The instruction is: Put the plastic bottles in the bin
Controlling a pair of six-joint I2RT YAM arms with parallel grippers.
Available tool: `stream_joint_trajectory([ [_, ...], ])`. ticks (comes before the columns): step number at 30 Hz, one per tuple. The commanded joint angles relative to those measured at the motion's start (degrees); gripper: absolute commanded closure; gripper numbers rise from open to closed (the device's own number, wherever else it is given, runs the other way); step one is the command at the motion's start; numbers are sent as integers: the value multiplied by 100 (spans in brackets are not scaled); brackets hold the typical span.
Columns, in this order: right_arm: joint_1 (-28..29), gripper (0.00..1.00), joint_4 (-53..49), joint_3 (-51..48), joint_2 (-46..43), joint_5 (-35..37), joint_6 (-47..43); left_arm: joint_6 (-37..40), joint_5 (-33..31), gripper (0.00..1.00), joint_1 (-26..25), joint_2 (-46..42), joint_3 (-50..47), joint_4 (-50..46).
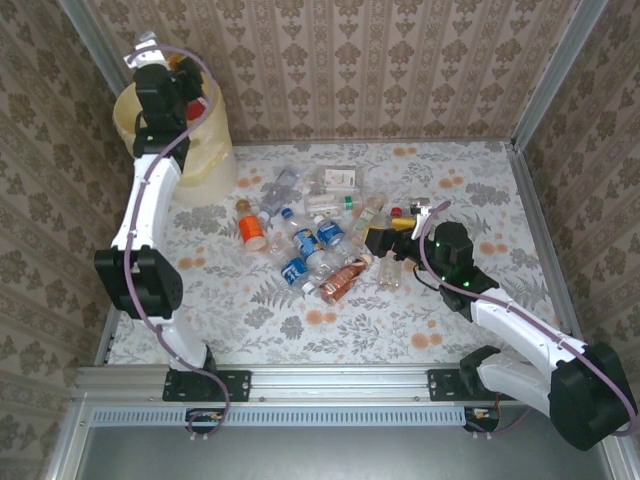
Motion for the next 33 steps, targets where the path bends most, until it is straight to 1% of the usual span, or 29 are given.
stream_joint_trajectory([
  [1,22,0,-172,48,-141,199,28,357,-37,46,289,326,674,-447],
  [6,21,0,-219,-21,-238,384,60,395,106,46,618,494,630,-709],
  [8,25,0,-33,-89,-287,207,-29,427,176,46,720,625,720,-926],
  [10,20,0,319,-219,-344,-45,-55,474,385,46,827,765,804,-1126],
  [12,27,0,412,-268,-399,-96,-74,511,523,46,907,902,904,-1363],
  [14,24,0,289,-265,-467,19,-118,598,535,46,959,1034,1024,-1615],
  [21,20,0,138,-258,-517,112,-166,865,516,46,1021,1564,1609,-2393],
  [26,21,0,95,-241,-472,142,-128,862,637,45,1021,1792,1695,-2515],
  [30,20,0,5,-242,-504,181,-112,767,590,43,1021,1939,1719,-2526],
  [33,21,0,-59,-256,-554,224,-103,695,579,39,1021,2037,1822,-2608],
])
